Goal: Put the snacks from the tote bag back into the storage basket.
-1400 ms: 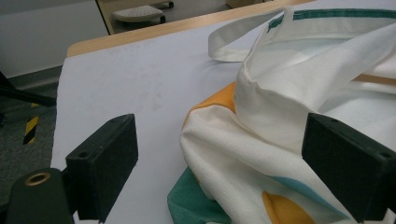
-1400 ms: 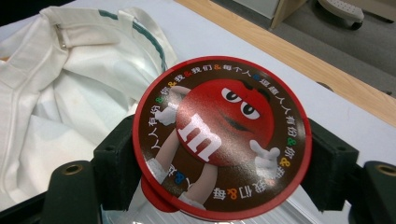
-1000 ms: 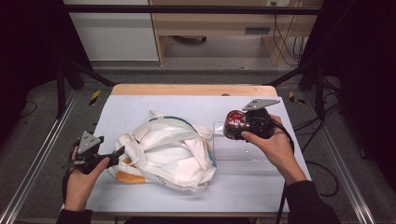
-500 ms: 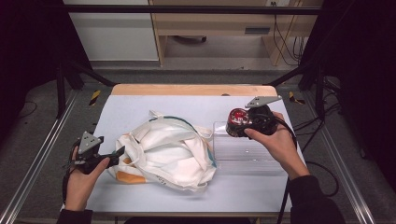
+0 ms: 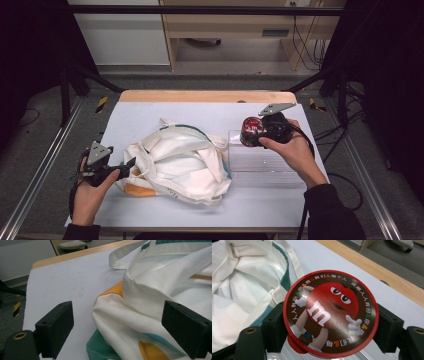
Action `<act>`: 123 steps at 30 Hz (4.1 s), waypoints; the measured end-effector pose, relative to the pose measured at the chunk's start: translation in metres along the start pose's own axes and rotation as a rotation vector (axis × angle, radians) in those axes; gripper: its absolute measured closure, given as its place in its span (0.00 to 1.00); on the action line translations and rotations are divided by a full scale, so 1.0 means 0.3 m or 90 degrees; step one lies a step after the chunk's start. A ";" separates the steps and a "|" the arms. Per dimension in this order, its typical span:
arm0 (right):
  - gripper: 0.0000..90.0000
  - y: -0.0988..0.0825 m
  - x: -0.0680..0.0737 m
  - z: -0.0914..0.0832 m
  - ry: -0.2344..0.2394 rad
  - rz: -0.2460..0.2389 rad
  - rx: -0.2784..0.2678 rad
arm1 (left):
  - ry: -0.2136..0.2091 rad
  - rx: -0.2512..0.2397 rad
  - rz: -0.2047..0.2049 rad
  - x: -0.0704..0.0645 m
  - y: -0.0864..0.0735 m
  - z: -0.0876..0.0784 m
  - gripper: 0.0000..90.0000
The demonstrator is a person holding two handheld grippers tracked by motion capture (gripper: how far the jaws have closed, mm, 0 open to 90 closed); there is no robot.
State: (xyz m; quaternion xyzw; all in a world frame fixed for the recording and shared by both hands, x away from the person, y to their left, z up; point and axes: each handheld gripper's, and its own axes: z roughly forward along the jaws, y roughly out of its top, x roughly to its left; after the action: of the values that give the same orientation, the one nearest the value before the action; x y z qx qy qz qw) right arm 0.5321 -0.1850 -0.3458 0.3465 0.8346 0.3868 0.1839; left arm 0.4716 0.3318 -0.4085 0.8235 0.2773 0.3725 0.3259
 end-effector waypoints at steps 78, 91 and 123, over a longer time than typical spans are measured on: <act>0.29 -0.050 0.029 0.257 0.034 -0.039 0.125 | 0.006 -0.002 -0.010 0.013 -0.008 -0.012 0.11; 0.29 -0.078 0.027 0.281 0.045 -0.031 0.148 | 0.007 -0.001 -0.010 0.012 -0.008 -0.012 0.11; 0.29 -0.091 0.027 0.301 0.049 -0.030 0.170 | 0.010 -0.004 -0.005 0.021 -0.006 -0.021 0.11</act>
State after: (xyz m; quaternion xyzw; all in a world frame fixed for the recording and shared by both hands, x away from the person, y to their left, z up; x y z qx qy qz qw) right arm 0.5665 -0.1450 -0.4243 0.3327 0.8930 0.2811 0.1130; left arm 0.4698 0.3393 -0.4039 0.8185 0.2819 0.3786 0.3276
